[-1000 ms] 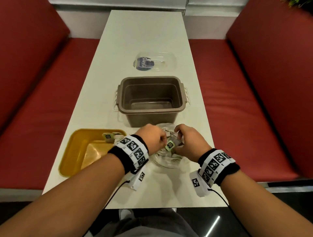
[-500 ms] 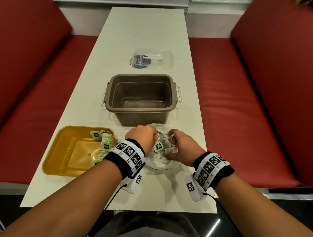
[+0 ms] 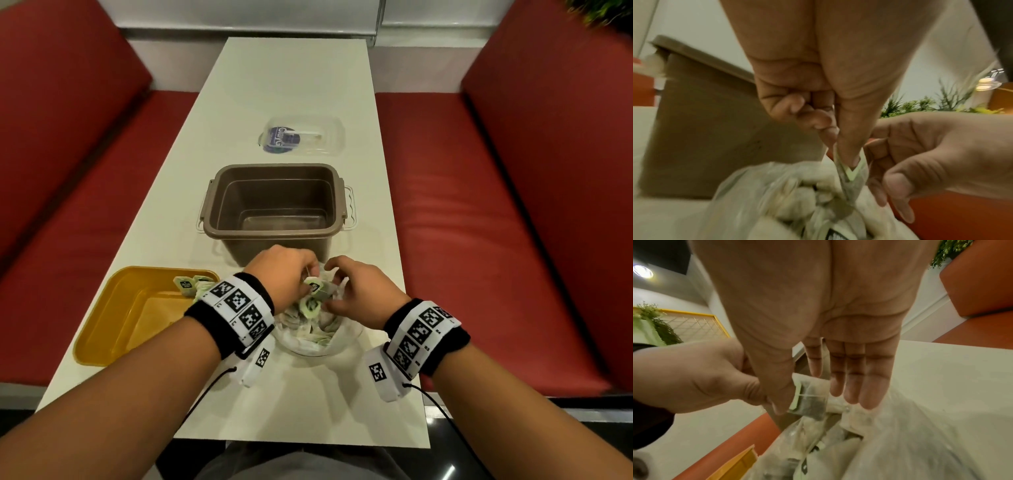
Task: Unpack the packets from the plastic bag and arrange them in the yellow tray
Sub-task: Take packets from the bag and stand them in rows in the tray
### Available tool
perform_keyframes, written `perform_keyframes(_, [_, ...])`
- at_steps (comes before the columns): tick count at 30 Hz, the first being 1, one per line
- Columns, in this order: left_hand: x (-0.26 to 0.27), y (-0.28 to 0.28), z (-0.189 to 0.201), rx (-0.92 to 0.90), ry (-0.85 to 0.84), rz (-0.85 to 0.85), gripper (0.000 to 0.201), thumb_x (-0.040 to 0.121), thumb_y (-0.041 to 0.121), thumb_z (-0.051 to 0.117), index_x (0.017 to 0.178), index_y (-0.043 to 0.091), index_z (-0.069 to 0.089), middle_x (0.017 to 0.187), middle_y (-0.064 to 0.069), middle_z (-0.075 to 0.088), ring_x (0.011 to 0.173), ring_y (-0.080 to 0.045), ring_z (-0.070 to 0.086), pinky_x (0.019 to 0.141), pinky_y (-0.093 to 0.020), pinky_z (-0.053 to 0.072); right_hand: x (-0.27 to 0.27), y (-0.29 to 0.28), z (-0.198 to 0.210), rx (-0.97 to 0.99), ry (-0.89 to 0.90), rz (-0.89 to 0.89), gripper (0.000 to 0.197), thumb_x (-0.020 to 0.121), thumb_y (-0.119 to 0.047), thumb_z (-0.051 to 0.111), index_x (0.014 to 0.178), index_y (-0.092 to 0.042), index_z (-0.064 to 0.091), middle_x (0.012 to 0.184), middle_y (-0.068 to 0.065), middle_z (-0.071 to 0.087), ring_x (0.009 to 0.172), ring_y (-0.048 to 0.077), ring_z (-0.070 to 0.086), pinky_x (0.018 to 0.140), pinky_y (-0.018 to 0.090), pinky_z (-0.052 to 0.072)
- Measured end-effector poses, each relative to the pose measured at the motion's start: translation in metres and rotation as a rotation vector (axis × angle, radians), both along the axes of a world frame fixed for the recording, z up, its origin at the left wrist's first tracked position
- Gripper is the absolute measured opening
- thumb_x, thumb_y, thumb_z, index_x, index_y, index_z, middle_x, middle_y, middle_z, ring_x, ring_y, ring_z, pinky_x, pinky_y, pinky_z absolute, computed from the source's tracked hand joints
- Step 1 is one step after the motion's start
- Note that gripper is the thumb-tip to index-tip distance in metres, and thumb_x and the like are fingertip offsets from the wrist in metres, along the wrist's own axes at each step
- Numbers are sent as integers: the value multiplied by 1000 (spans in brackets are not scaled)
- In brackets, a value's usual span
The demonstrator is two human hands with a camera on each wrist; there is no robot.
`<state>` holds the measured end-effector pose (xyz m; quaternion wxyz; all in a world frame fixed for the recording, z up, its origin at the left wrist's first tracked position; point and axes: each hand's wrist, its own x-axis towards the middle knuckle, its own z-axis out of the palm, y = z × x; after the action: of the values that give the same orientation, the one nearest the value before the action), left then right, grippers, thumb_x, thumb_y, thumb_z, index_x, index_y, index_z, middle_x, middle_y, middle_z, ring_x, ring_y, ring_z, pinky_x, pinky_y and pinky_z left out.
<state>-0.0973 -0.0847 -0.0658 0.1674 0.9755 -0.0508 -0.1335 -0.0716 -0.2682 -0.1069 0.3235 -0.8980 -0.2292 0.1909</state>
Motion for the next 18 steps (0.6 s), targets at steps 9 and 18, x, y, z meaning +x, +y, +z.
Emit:
perform_keyframes(9, [1, -8, 2, -130, -87, 30, 17, 78, 38, 76, 88, 31, 64, 77, 15, 66, 72, 1, 60, 75, -22, 49, -3, -7, 0, 64, 40, -55, 25, 86, -23, 72, 75, -31, 52, 69, -10, 62, 62, 2, 56, 58, 18, 41])
perform_keyframes(18, [-11, -14, -35, 294, 206, 69, 34, 78, 56, 68, 76, 23, 57, 83, 4, 62, 82, -21, 61, 71, -30, 51, -6, -7, -4, 54, 118, -48, 10, 76, -17, 45, 80, -24, 38, 81, 11, 69, 77, 34, 64, 69, 46, 54])
